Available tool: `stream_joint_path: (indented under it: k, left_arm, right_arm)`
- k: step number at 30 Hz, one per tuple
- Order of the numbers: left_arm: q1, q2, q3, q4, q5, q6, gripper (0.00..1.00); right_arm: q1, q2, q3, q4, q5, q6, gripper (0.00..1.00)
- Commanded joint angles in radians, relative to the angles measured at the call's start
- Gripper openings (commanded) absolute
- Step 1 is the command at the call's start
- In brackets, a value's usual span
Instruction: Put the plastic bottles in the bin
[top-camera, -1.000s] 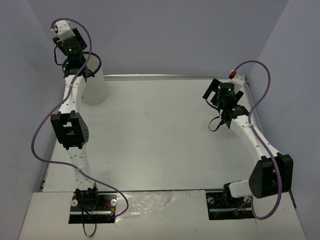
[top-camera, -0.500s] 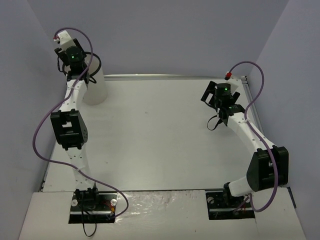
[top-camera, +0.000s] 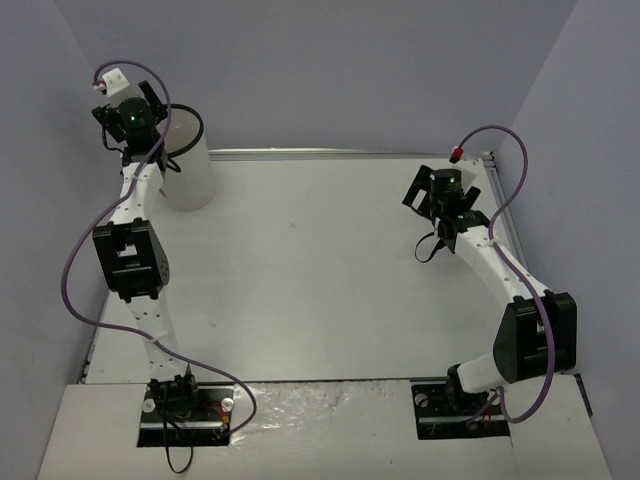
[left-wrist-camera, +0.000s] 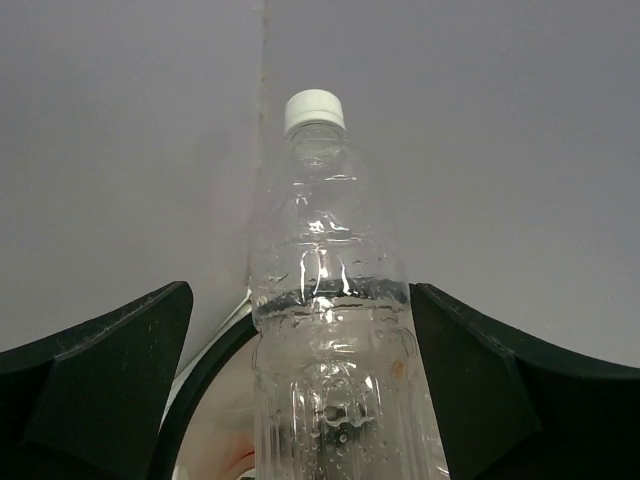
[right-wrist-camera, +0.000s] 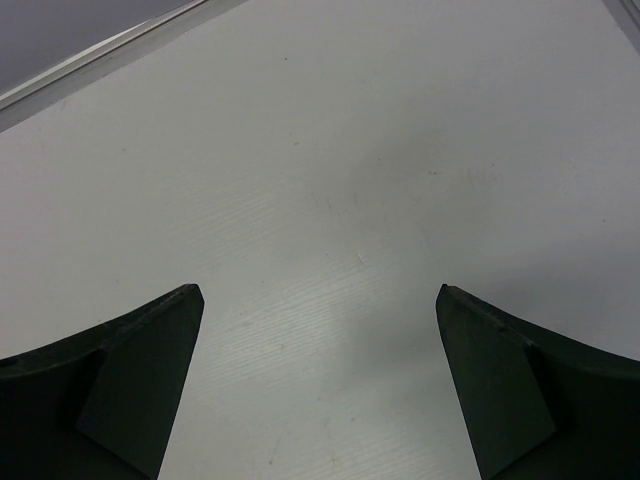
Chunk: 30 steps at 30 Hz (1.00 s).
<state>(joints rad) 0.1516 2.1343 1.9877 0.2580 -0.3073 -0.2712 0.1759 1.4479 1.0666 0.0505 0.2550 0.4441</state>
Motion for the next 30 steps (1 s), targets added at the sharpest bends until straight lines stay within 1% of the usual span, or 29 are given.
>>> stream_joint_path:
  k: [1,4,7,8,9,10,11,16,19,25,26,29,30]
  left_arm:
    - [-0.004,-0.13,0.011,0.053,0.05,0.012,0.89]
    - [-0.004,-0.138,0.002,0.051,0.058,0.009,0.85]
    - [-0.004,-0.152,-0.019,0.059,0.073,0.004,0.75]
    - [-0.004,-0.159,-0.03,0.062,0.077,0.003,0.67]
    - [-0.004,-0.164,-0.037,0.063,0.077,0.003,0.62]
    - [-0.004,-0.167,-0.046,0.066,0.08,0.004,0.57]
    - [-0.004,-0.171,-0.05,0.065,0.078,0.004,0.55]
    - [-0.004,-0.171,-0.064,0.052,0.072,0.004,0.55]
    - [-0.004,-0.175,-0.071,0.037,0.092,-0.002,0.55]
    - [-0.004,-0.243,-0.129,0.042,0.129,-0.016,0.56]
    - [-0.005,-0.268,-0.14,0.045,0.143,-0.018,0.58]
    - [-0.006,-0.335,-0.15,0.03,0.166,-0.026,0.73]
    - [-0.006,-0.355,-0.148,0.019,0.169,-0.028,0.76]
  right_arm:
    - [-0.009,-0.034,0.001,0.057,0.009,-0.004,1.0]
    - [-0.01,-0.034,0.001,0.057,0.009,-0.002,1.0]
    - [-0.01,-0.037,-0.002,0.057,0.009,-0.004,1.0]
    - [-0.01,-0.038,-0.002,0.056,0.01,-0.004,1.0]
    - [-0.01,-0.038,-0.001,0.057,0.009,-0.005,1.0]
    - [-0.011,-0.038,-0.002,0.057,0.009,-0.005,1.0]
    - [-0.012,-0.037,-0.003,0.057,0.009,-0.005,1.0]
    - [-0.015,-0.038,-0.01,0.057,0.011,-0.007,1.0]
    - [-0.018,-0.037,-0.008,0.057,0.01,-0.01,1.0]
    - [-0.019,-0.025,0.003,0.058,-0.003,-0.011,1.0]
    - [-0.019,-0.022,0.008,0.057,-0.009,-0.011,1.0]
    - [-0.019,-0.014,0.015,0.058,-0.023,-0.007,1.0]
    - [-0.019,-0.014,0.017,0.058,-0.027,-0.006,1.0]
